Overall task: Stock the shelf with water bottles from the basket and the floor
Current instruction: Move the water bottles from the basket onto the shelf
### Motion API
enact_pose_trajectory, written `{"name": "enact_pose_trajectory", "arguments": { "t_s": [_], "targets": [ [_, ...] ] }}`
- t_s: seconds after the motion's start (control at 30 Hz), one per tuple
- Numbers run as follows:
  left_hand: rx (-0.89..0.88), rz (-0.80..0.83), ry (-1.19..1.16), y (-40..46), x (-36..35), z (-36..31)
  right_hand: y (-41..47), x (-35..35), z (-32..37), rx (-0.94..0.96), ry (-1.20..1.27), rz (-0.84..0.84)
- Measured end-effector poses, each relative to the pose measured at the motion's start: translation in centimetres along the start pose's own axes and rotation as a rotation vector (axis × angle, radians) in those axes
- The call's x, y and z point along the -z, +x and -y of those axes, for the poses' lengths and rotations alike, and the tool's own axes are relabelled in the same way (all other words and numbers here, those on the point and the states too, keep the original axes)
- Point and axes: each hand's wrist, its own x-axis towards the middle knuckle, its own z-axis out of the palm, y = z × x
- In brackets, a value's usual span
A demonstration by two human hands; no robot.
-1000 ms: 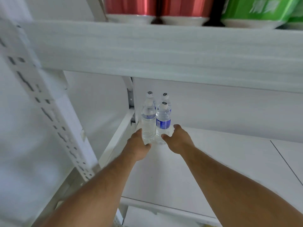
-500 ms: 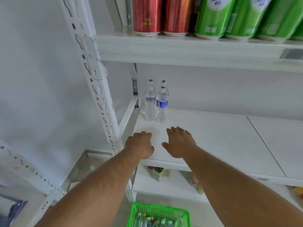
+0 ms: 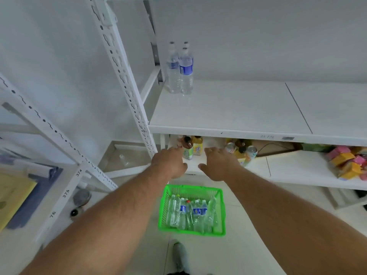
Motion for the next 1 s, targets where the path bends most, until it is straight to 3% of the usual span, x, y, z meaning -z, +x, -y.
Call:
{"name": "enact_pose_trajectory", "arguments": {
  "t_s": [0.23,0.53,0.73,1.0],
  "targets": [
    [-0.025,0.101,-0.058,-4.2,-6.7,0.4,-5.0,-5.6,0.0,-0.062,0.086,0.086],
    [0.036,0.252,-0.178,-6.0,-15.3,7.2,-7.6,-13.8,3.3,-0.199,0.153,0.223],
    [0.096,0.345,-0.232,-4.9,-19.9,9.3,-7.2,-18.6,4.1,-0.260,0.219,0.317],
    [0.208,0.396,-0.333,0.0,-24.9,8.3,-2.3,-25.1,-0.5,-0.360,0.329,0.399]
  ]
}}
